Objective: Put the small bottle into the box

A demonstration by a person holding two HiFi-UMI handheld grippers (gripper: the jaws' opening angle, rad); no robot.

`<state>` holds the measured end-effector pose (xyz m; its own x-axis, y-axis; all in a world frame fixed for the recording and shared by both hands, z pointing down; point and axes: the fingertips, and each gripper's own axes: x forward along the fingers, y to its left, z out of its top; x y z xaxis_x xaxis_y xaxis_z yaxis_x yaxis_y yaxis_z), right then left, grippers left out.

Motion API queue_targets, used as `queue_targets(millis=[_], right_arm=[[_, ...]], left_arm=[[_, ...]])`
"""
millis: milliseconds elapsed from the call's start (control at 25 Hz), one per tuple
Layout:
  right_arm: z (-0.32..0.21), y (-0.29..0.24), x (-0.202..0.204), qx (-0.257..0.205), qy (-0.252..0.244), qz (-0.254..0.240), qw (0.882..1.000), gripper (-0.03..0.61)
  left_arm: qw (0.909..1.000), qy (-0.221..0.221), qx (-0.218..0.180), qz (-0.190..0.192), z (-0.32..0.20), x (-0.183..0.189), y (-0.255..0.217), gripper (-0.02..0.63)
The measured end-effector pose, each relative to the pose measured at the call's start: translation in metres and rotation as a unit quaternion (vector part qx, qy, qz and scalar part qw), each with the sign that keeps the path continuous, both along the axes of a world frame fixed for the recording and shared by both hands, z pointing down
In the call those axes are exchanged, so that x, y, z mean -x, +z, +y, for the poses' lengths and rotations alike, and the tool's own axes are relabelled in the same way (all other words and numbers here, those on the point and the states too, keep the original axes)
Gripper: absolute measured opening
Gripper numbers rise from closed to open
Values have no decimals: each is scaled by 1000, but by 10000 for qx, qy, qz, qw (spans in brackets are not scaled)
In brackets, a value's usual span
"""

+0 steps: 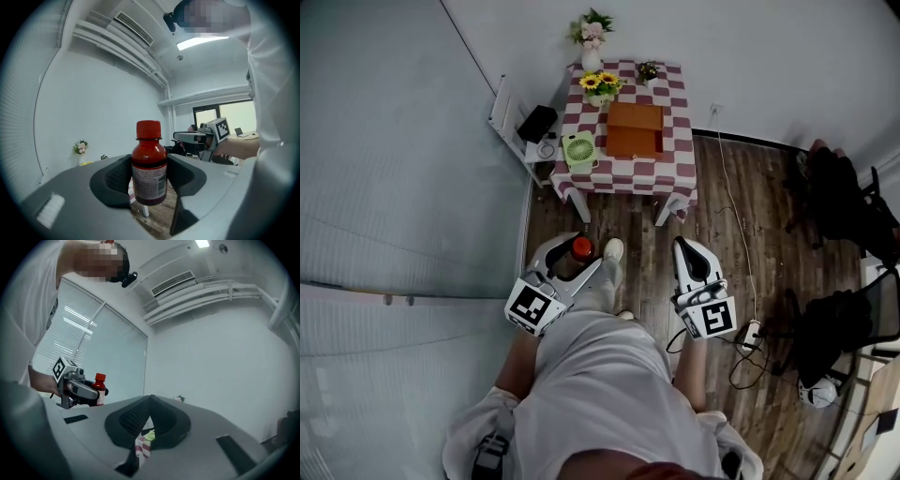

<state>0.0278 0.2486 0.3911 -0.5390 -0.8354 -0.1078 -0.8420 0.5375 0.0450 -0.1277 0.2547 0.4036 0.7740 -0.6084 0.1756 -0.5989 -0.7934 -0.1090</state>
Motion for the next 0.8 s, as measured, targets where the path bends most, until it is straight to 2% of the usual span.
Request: queue_targets(millis=[200, 600, 800], right_arm=[[-49, 0, -9, 33, 40, 198, 9998, 2], [-227, -8, 1, 308, -250, 430, 9983, 2], [-304, -5, 16, 495, -423, 419, 9970, 2]], left_arm=[[9998, 83, 14, 185, -65, -8, 5, 216], [9980, -136, -167, 589, -236, 0, -6, 216], [9981, -53, -271, 545, -300, 7, -16, 216]])
